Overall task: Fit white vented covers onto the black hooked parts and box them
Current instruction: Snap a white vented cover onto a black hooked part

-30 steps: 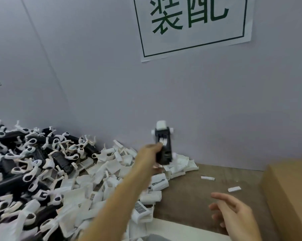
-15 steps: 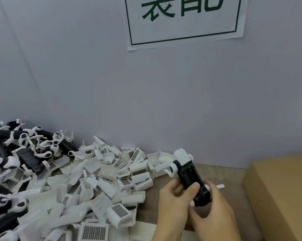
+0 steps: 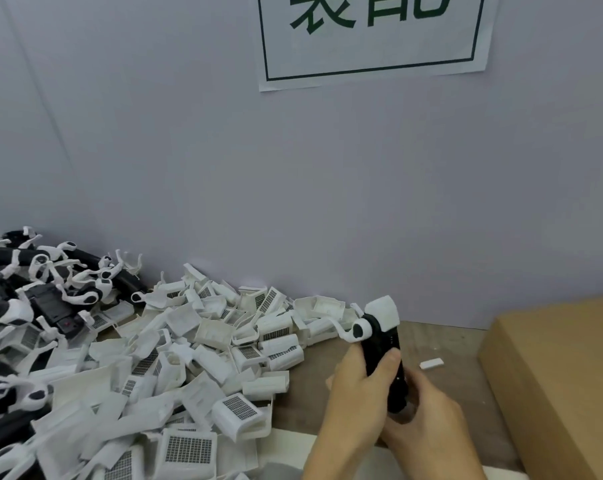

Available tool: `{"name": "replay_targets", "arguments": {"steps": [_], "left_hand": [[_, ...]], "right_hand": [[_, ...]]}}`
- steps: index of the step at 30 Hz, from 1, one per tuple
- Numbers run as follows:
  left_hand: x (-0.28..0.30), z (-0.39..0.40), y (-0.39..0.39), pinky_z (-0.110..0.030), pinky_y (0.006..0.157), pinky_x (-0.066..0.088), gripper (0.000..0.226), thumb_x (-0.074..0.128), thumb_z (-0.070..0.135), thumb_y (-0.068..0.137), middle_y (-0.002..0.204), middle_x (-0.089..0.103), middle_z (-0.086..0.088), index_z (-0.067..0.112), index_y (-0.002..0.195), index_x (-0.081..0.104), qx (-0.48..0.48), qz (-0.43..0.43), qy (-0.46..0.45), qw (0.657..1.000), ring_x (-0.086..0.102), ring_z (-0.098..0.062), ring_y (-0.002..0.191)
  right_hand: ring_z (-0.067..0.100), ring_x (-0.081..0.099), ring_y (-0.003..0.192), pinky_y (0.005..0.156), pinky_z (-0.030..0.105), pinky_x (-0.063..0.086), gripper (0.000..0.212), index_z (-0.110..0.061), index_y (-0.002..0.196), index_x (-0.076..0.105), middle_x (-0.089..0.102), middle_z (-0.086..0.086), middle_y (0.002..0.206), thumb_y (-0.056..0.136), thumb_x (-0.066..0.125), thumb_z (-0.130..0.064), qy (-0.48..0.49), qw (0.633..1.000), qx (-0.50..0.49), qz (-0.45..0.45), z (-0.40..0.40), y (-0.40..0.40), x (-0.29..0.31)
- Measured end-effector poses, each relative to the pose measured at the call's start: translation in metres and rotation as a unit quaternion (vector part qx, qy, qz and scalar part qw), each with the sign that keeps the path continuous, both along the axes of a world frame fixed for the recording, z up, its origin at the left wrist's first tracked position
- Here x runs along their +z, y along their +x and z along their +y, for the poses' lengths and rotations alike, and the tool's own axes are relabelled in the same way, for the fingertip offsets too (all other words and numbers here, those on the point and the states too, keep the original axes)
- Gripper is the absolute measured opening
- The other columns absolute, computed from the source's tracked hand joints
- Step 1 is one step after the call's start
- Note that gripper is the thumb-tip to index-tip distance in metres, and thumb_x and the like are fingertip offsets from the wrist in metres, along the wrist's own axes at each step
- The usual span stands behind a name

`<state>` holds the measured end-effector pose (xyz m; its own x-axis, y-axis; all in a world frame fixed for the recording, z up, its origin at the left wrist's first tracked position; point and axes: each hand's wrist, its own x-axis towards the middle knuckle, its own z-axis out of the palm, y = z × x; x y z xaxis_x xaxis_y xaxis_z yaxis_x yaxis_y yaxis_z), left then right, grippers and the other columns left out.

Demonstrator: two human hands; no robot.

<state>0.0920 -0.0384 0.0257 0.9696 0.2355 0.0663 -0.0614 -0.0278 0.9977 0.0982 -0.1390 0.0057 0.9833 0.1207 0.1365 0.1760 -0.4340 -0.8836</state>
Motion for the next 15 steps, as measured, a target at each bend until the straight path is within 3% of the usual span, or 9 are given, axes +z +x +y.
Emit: {"name": "replay_targets", "arguments": {"steps": [2,3,5,6,7,9,11,13,15], "left_hand": [[0.002,0.003,0.000,-0.024,0.090,0.053,0.013,0.067,0.024,0.094,0.105,0.073,0.002,0.037,0.095,0.067,0.003,0.000,0.031,1.000,0.065,-0.012,0.108],[0.002,0.005,0.001,-0.024,0.094,0.051,0.017,0.070,0.024,0.091,0.103,0.073,0.010,0.040,0.091,0.066,0.024,-0.017,0.065,0.997,0.062,-0.006,0.110],[0.005,0.009,0.001,-0.034,0.109,0.035,0.023,0.073,0.028,0.087,0.091,0.065,0.040,0.048,0.085,0.061,0.062,-0.064,0.192,0.977,0.049,0.018,0.110],[0.006,0.011,0.000,-0.036,0.111,0.025,0.022,0.072,0.030,0.087,0.089,0.059,0.050,0.049,0.086,0.060,0.067,-0.079,0.259,0.960,0.041,0.027,0.107],[0.006,0.012,-0.002,-0.036,0.111,0.018,0.020,0.068,0.031,0.088,0.094,0.058,0.049,0.049,0.094,0.061,0.057,-0.082,0.314,0.944,0.039,0.027,0.105],[0.005,0.014,-0.002,-0.038,0.105,0.015,0.031,0.059,0.026,0.088,0.110,0.063,0.032,0.043,0.114,0.059,0.011,-0.071,0.407,0.911,0.046,0.013,0.111],[0.006,0.011,-0.004,-0.039,0.097,0.025,0.035,0.052,0.019,0.086,0.114,0.065,0.017,0.035,0.117,0.058,-0.042,-0.052,0.466,0.882,0.054,-0.008,0.112],[0.009,0.008,-0.006,-0.041,0.095,0.037,0.039,0.050,0.017,0.086,0.114,0.067,0.011,0.034,0.120,0.056,-0.068,-0.043,0.494,0.866,0.056,-0.017,0.109],[0.011,0.006,-0.007,-0.041,0.096,0.040,0.044,0.050,0.016,0.086,0.115,0.067,0.009,0.035,0.125,0.054,-0.075,-0.043,0.502,0.861,0.057,-0.019,0.109]], "right_hand": [[-0.011,0.064,0.090,0.076,0.010,0.048,0.055,-0.049,0.113,0.053,0.071,-0.030,0.087,0.072,0.080,-0.023,0.021,0.999,0.035,0.009,0.002,0.001,-0.003],[-0.010,0.064,0.101,0.084,0.013,0.050,0.058,-0.049,0.118,0.053,0.071,-0.031,0.097,0.076,0.078,-0.019,0.048,0.998,0.051,0.008,0.003,0.002,-0.006],[-0.001,0.057,0.122,0.100,0.025,0.047,0.064,-0.038,0.133,0.049,0.065,-0.023,0.122,0.084,0.074,-0.006,0.137,0.990,0.046,-0.001,0.002,0.007,-0.012],[0.005,0.055,0.127,0.100,0.028,0.046,0.065,-0.034,0.134,0.048,0.062,-0.020,0.128,0.084,0.072,0.001,0.199,0.979,0.034,-0.007,-0.001,0.009,-0.013],[0.009,0.056,0.127,0.098,0.029,0.046,0.068,-0.033,0.133,0.050,0.064,-0.017,0.128,0.081,0.076,0.002,0.260,0.965,0.026,-0.012,-0.006,0.013,-0.013],[0.016,0.061,0.122,0.099,0.037,0.049,0.084,-0.035,0.134,0.052,0.067,-0.012,0.126,0.061,0.093,-0.032,0.348,0.937,0.025,0.010,-0.014,0.018,-0.011],[0.016,0.067,0.113,0.098,0.042,0.051,0.107,-0.037,0.131,0.057,0.070,-0.009,0.121,0.034,0.095,-0.061,0.348,0.937,0.003,0.038,-0.019,0.021,-0.008],[0.009,0.071,0.099,0.086,0.032,0.055,0.094,-0.031,0.121,0.067,0.074,-0.006,0.111,0.035,0.091,-0.062,0.314,0.947,-0.040,0.048,-0.021,0.022,-0.003],[-0.002,0.070,0.087,0.068,0.016,0.052,0.071,-0.028,0.109,0.074,0.076,-0.009,0.096,0.044,0.087,-0.054,0.297,0.951,-0.070,0.043,-0.022,0.021,0.000]]}}
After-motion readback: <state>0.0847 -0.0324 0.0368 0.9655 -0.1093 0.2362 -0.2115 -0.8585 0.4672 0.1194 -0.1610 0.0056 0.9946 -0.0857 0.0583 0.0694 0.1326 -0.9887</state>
